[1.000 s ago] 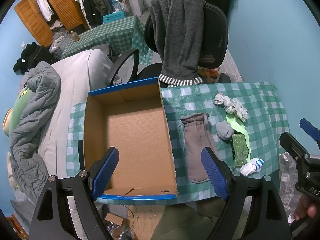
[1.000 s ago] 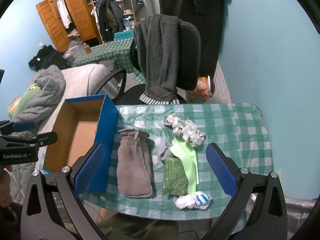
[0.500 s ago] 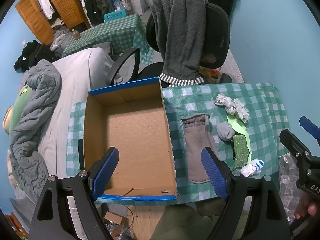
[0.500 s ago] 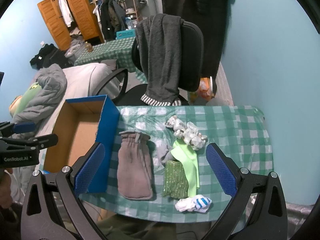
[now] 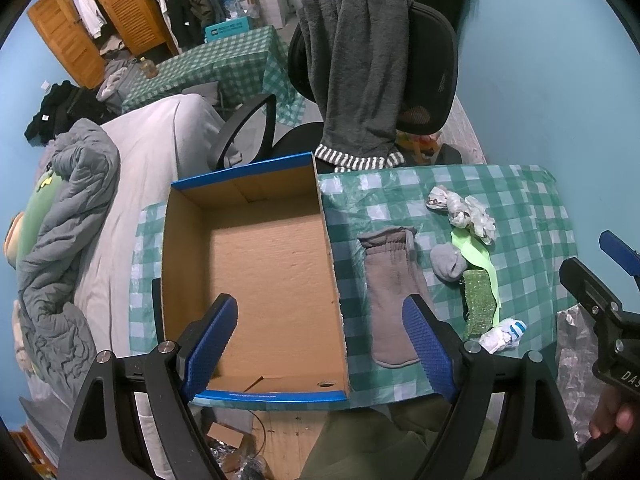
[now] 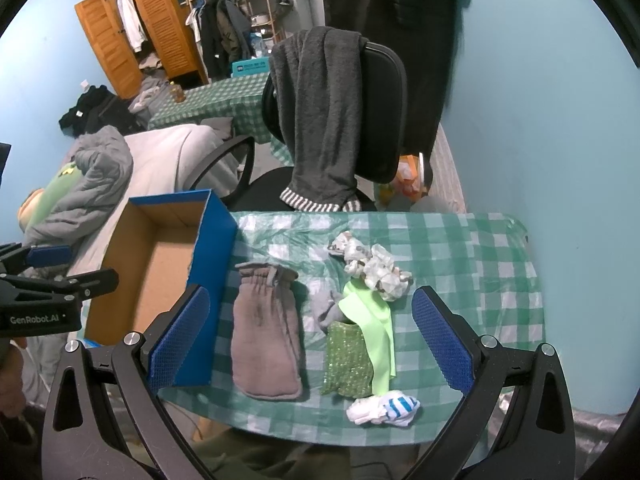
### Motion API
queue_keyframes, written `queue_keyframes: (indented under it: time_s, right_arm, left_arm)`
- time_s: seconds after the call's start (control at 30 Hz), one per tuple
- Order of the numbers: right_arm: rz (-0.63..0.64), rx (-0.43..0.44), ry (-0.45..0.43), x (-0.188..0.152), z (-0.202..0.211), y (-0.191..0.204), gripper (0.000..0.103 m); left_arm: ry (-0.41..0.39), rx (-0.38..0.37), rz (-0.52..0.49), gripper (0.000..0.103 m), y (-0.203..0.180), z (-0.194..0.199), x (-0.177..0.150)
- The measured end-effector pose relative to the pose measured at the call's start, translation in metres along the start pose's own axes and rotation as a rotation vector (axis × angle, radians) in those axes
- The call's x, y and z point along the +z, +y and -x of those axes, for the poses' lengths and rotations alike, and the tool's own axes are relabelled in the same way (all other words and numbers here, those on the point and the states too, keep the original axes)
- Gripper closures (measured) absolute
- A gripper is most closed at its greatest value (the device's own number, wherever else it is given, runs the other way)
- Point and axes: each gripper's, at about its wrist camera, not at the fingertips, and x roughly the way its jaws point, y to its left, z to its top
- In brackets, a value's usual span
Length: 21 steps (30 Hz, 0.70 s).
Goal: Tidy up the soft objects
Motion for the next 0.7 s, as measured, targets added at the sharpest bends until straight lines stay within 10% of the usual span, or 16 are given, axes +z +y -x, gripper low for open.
queue_keyframes:
  time_s: [0.7]
  right_arm:
    - [-0.008, -0.009, 0.008, -0.002, -0.003, -0.003, 0.002]
  left_arm:
    - [0.012, -0.005, -0.011, 0.017, -0.014, -0.012, -0.008]
